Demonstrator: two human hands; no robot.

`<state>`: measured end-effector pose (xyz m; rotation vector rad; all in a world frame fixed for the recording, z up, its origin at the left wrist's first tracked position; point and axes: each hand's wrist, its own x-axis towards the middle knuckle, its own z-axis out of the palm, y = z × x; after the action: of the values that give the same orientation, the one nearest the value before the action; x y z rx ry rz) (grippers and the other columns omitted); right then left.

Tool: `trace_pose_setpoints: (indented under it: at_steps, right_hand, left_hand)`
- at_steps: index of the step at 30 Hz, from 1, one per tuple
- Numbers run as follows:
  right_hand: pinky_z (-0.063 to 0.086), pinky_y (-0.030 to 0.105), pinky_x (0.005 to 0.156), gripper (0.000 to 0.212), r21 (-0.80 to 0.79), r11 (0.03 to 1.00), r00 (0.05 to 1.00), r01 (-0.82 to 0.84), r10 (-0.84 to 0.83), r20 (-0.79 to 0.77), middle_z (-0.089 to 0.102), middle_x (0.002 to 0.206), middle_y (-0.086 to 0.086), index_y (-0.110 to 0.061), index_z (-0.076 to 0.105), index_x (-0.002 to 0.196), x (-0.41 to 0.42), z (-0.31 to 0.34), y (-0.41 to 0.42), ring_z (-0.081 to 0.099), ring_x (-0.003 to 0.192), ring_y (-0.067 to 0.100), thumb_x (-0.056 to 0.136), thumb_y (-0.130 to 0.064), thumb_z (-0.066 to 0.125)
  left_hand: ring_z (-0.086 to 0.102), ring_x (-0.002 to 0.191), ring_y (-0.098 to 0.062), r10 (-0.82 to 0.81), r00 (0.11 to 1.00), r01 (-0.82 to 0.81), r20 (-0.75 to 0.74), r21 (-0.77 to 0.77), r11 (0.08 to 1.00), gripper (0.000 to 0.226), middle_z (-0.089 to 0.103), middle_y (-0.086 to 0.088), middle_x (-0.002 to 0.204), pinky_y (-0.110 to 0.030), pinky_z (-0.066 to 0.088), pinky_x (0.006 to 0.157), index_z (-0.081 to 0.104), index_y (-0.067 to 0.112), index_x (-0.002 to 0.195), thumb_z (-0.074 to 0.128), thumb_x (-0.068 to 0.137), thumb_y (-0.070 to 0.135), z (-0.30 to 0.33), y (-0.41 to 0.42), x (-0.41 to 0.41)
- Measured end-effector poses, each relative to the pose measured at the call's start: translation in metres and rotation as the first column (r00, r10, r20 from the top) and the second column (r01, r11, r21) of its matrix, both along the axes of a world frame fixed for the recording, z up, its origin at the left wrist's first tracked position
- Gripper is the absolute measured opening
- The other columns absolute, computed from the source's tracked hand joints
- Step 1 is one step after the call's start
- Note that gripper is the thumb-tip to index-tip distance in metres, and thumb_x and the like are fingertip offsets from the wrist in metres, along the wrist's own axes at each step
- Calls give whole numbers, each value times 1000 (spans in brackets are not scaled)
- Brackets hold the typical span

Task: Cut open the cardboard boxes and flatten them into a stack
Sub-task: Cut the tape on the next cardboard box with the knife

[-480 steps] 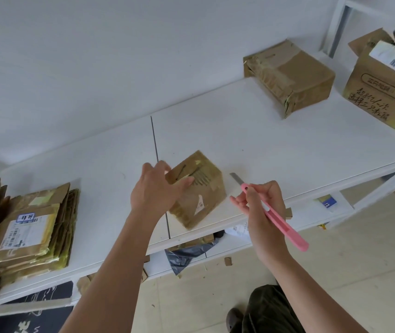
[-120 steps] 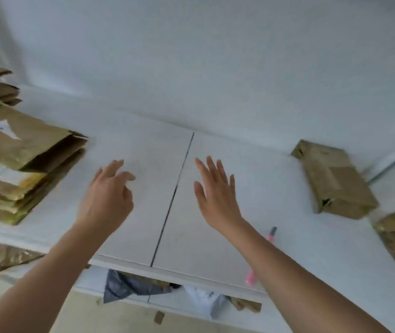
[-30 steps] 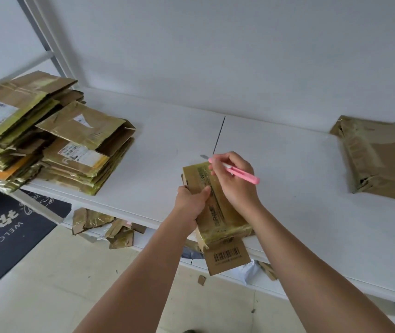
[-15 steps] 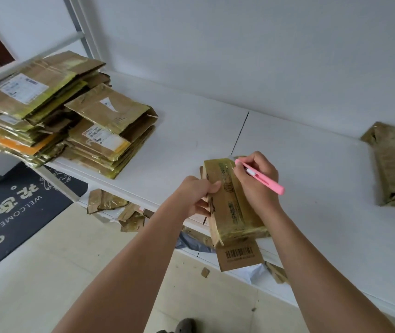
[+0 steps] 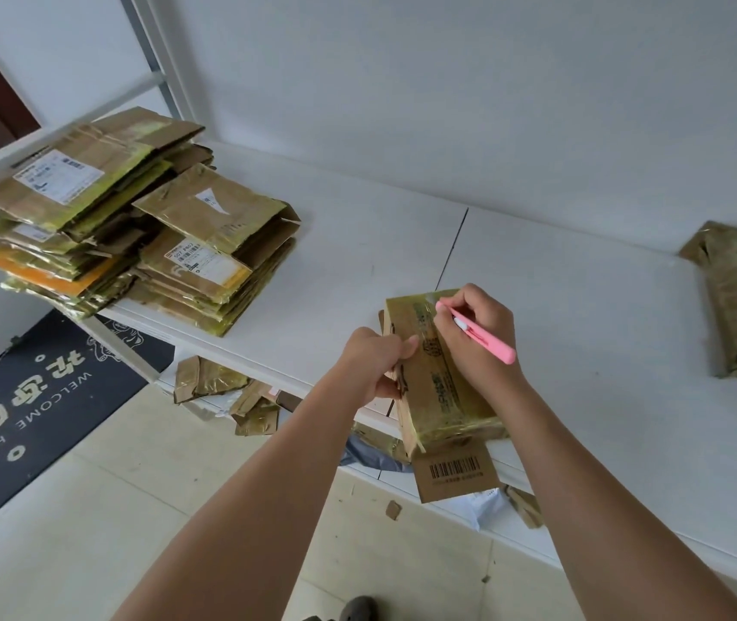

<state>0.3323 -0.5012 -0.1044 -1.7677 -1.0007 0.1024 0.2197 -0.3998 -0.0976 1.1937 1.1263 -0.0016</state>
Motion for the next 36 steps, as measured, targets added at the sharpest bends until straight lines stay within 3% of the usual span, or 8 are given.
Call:
trace_pose_setpoints:
  at_steps: [5, 11, 17, 25, 27, 29, 32, 36]
  right_hand:
    - [42, 6, 54, 12, -53, 998, 999, -45, 46, 15, 60, 73, -2, 4, 56, 81, -4, 4, -18, 60, 72, -15, 90, 1, 63]
    - [43, 17, 49, 18, -85, 986, 987, -145, 150, 61, 57, 66, 5, -5, 52, 76, -14, 3, -40, 56, 58, 15, 89, 0, 63]
    - [35, 20, 46, 24, -165, 969, 982, -186, 185, -26, 48, 61, 1, -13, 47, 70, -29, 1, -61, 42, 50, 8, 87, -4, 62]
    - [40, 18, 44, 24, 14, 987, 985, -160, 160, -63, 51, 60, 0, -11, 53, 75, -61, -1, -113, 47, 47, 13, 92, -27, 56]
    - [38, 15, 44, 23, 36, 992, 991, -120, 121, -59, 51, 61, -1, -14, 52, 75, -70, -5, -120, 46, 46, 9, 93, -29, 55]
    - [36, 10, 47, 22, 50, 995, 993, -82, 86, -85, 51, 62, -4, -15, 52, 75, -75, -6, -126, 43, 46, 5, 92, -28, 55]
    - [38, 14, 47, 21, 56, 998, 987, -32, 41, -158, 52, 61, -2, -12, 52, 72, -83, -1, -142, 44, 47, 8, 89, -25, 56]
    - [45, 27, 46, 19, 109, 968, 942, 225, -188, -277, 55, 61, 2, -8, 54, 73, -90, -10, -171, 53, 51, 14, 86, -18, 61]
  left_hand:
    - [72, 84, -37, 37, 999, -37, 0, 58, 998, 38, 69, -18, 105, -50, 61, 74, 61, -3, 109, 74, 88, 27, -2, -5, 0]
    - [73, 82, -36, 52, 999, -50, -14, 95, 994, 39, 69, -18, 104, -49, 62, 73, 61, -2, 108, 74, 88, 29, 0, -10, 0]
    - [72, 82, -35, 69, 997, -65, -26, 128, 990, 38, 70, -18, 101, -48, 62, 69, 63, -2, 106, 73, 88, 30, 4, -15, 0]
    - [71, 88, -33, 83, 996, -78, -31, 144, 987, 36, 69, -17, 105, -48, 62, 71, 61, -1, 108, 72, 90, 28, 12, -19, -2]
    - [70, 92, -33, 80, 996, -75, -25, 154, 985, 44, 66, -16, 112, -48, 62, 73, 55, -1, 121, 70, 91, 27, 15, -21, -2]
    - [68, 98, -33, 85, 996, -81, -17, 173, 982, 65, 61, -12, 123, -48, 61, 73, 34, 9, 146, 68, 93, 23, 19, -23, -2]
    - [67, 98, -29, 45, 999, -39, -17, 256, 966, 79, 59, -6, 123, -53, 61, 70, 12, 32, 155, 62, 96, 18, 22, -23, 1]
    - [68, 93, -26, -171, 982, 189, -81, 397, 898, 63, 58, -3, 121, -49, 62, 68, 21, 48, 151, 45, 101, 18, 29, -29, 3]
